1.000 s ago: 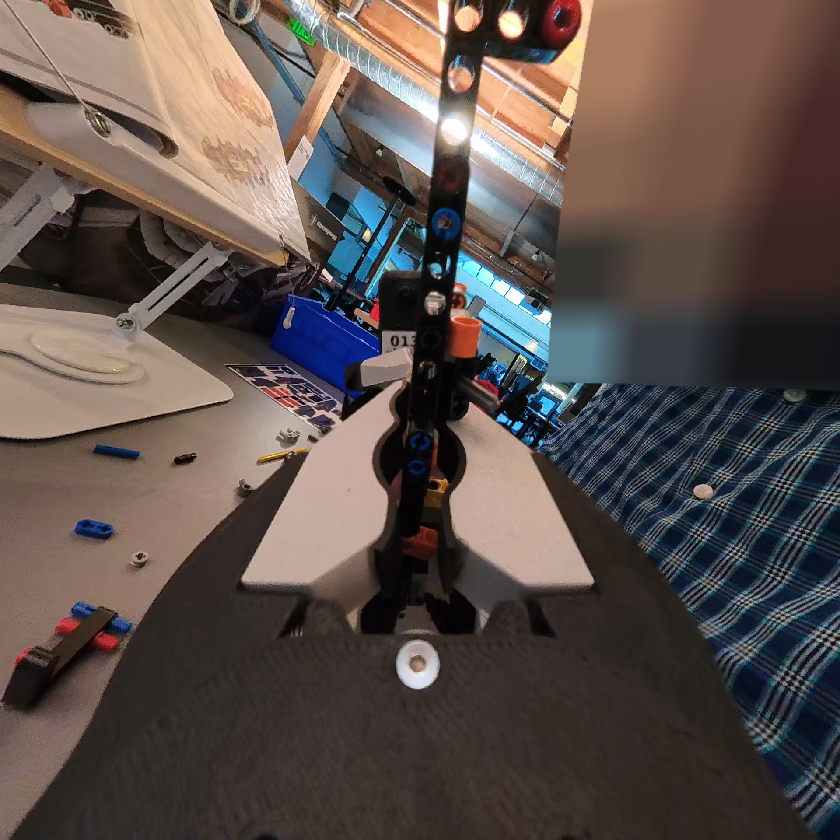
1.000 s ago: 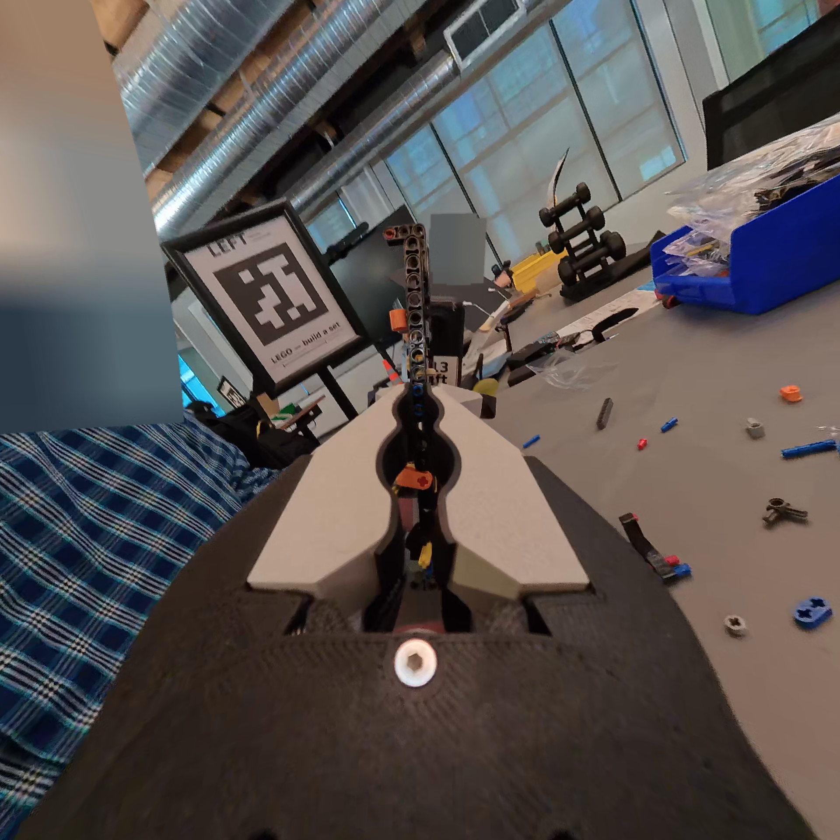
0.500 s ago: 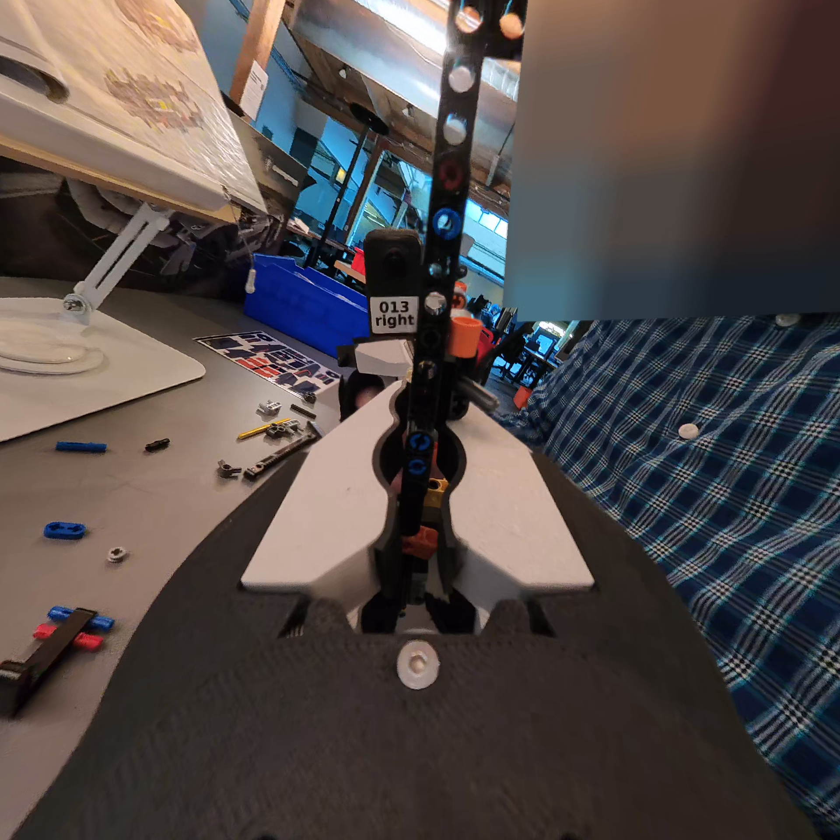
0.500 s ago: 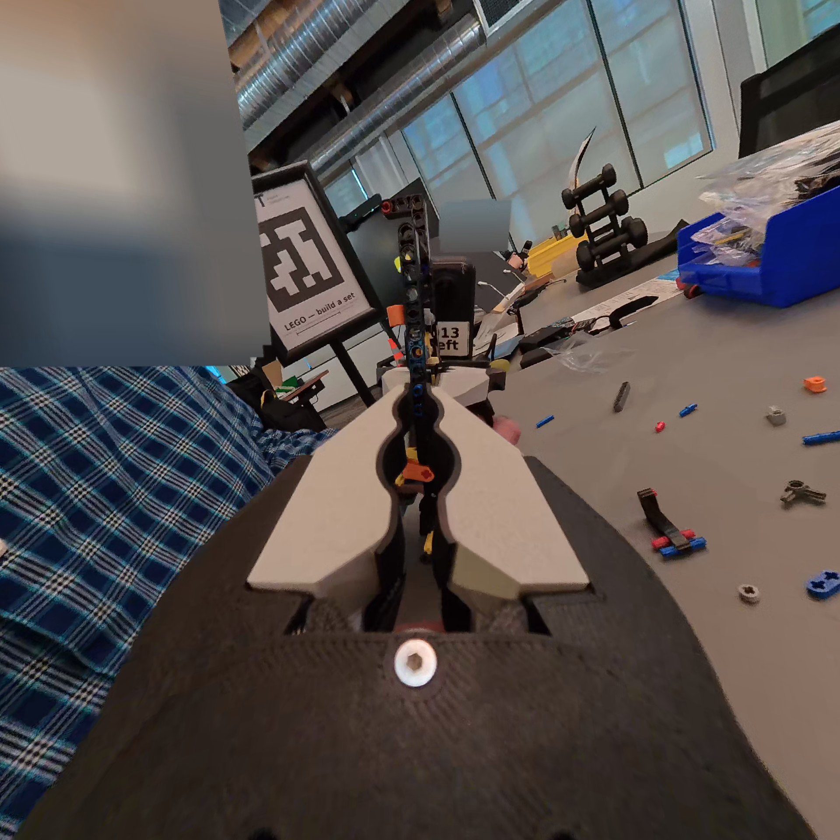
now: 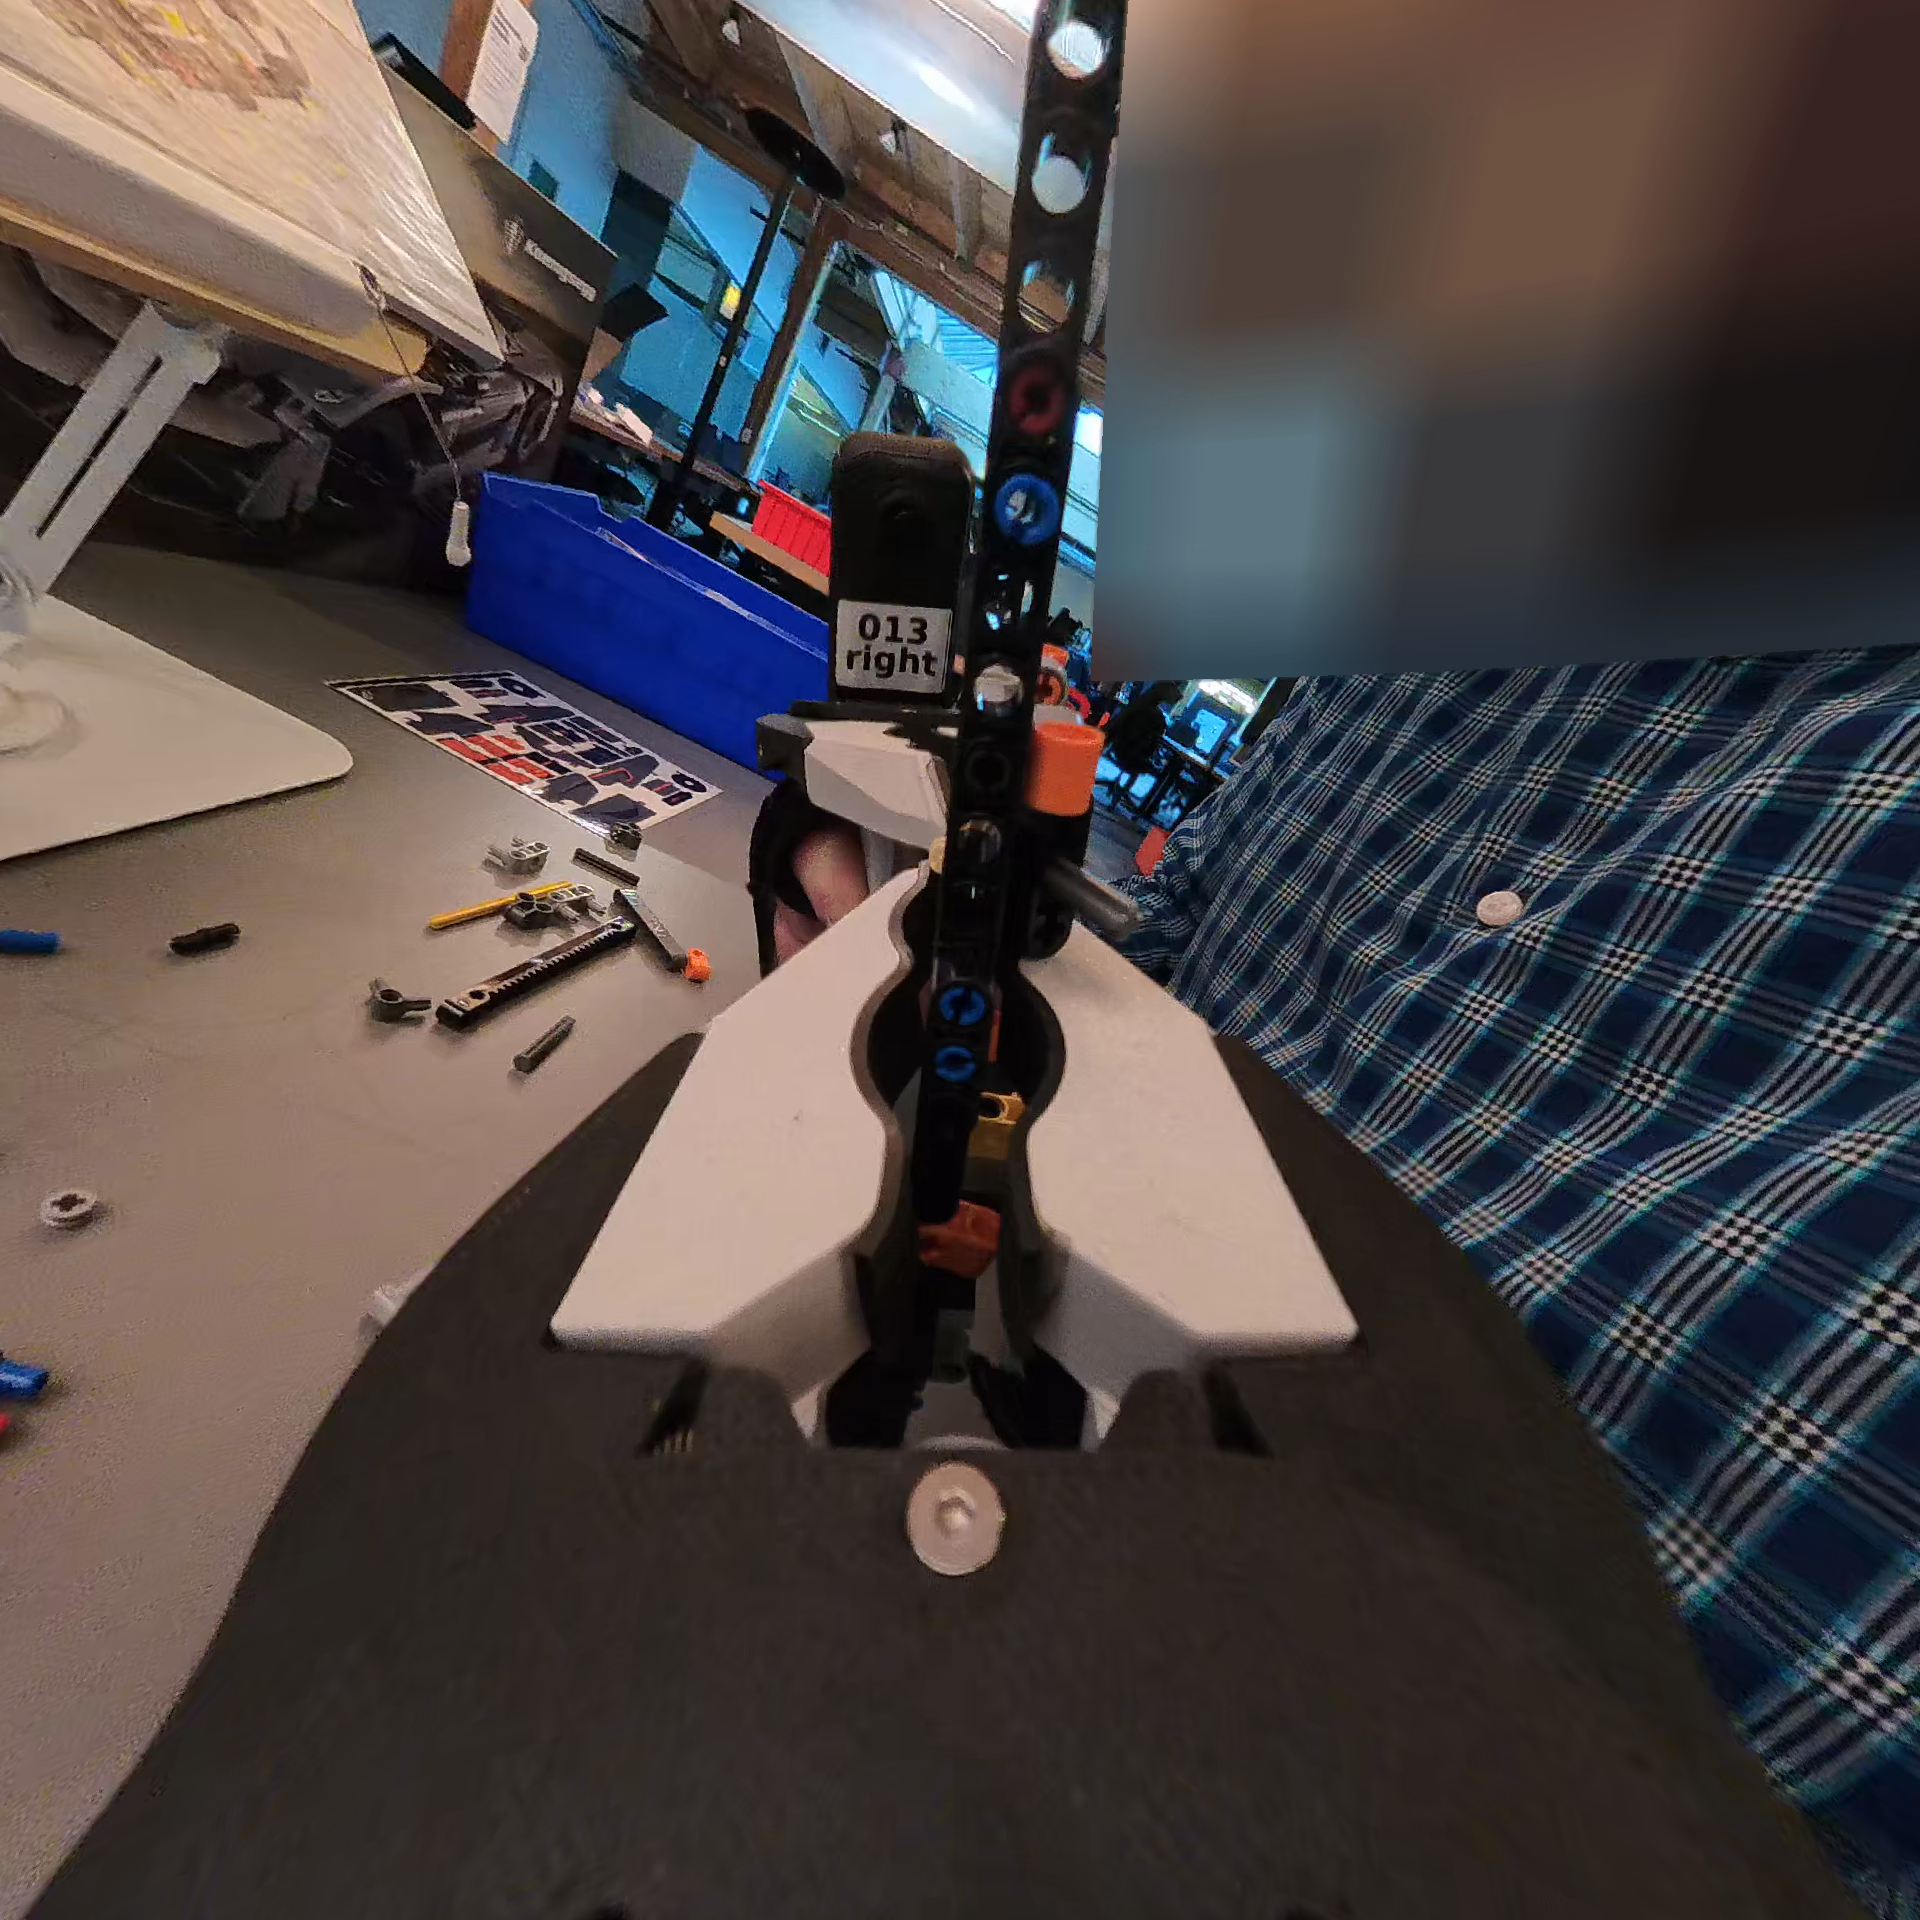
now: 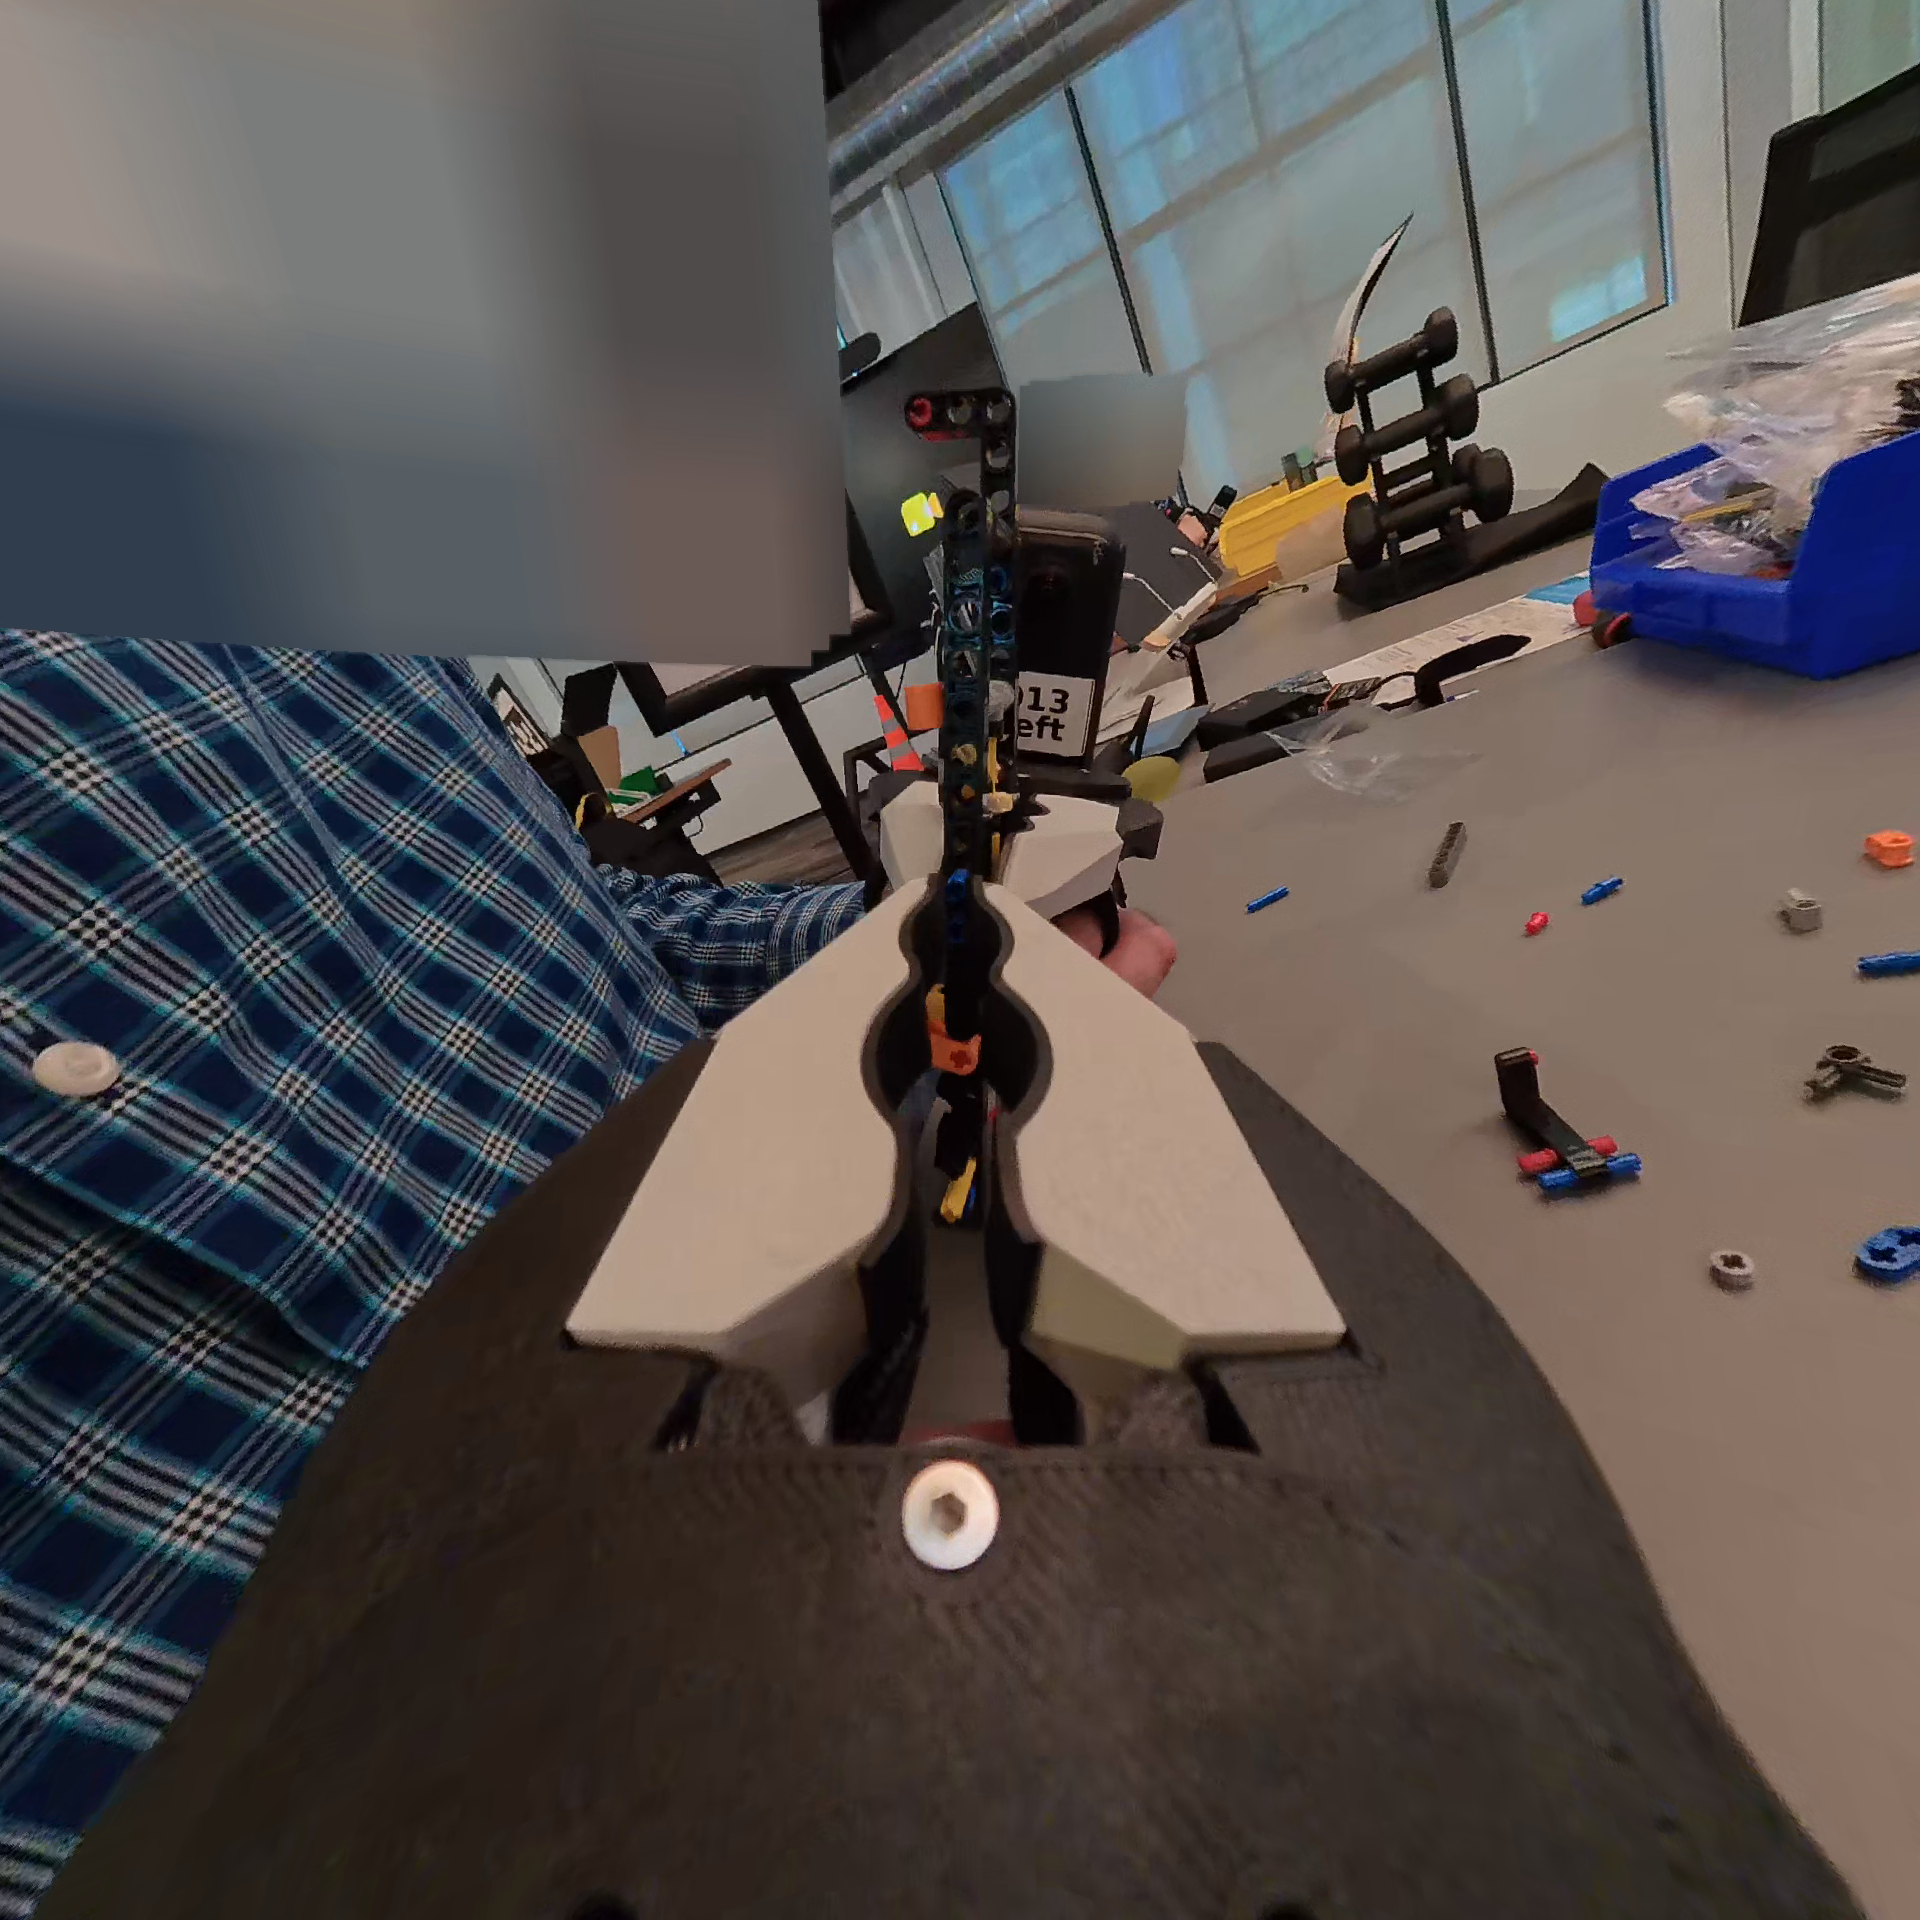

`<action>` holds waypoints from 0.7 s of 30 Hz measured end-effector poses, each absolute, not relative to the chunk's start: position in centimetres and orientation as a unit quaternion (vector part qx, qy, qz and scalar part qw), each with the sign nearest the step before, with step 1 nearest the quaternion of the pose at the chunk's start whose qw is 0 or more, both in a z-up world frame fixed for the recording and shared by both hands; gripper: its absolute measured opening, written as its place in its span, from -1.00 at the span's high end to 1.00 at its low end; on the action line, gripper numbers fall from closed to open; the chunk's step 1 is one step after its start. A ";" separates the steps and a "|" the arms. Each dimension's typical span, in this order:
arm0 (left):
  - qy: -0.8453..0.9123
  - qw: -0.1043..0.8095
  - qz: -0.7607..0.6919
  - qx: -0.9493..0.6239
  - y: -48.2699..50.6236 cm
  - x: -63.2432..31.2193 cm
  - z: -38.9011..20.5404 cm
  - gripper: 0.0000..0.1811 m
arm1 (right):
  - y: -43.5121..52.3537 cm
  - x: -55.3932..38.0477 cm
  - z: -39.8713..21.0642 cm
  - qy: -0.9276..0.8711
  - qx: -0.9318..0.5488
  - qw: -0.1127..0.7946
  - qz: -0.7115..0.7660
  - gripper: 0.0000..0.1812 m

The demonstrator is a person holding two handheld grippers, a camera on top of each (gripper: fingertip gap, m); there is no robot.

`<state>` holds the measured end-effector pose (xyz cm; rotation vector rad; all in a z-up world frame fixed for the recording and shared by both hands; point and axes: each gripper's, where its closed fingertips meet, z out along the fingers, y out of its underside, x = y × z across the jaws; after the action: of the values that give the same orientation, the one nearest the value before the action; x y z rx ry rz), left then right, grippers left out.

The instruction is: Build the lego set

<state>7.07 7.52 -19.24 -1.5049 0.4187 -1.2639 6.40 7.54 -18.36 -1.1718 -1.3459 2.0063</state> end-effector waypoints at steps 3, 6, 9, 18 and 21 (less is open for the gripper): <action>0.063 0.598 -0.546 -0.584 7.2 0.5 -17.6 0.95 | 12.2 8.8 -16.6 -0.422 -0.431 0.271 0.750 1.00; 0.143 0.543 -0.514 -0.649 6.2 4.9 -19.5 0.93 | 9.6 7.7 -18.6 -0.498 -0.442 0.271 0.695 1.00; 0.113 0.539 -0.530 -0.644 7.1 4.4 -19.9 0.93 | 8.8 6.6 -19.2 -0.519 -0.444 0.247 0.688 1.00; 0.115 0.530 -0.524 -0.657 7.9 5.4 -20.5 0.93 | 7.3 4.4 -19.9 -0.528 -0.451 0.230 0.682 0.92; 0.123 0.527 -0.524 -0.658 7.7 5.7 -20.6 0.93 | 7.3 4.5 -19.9 -0.517 -0.455 0.211 0.694 0.99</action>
<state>5.66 7.65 -20.60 -1.5717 0.2944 -1.2525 4.50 7.27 -19.93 -1.2639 -1.4357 1.9298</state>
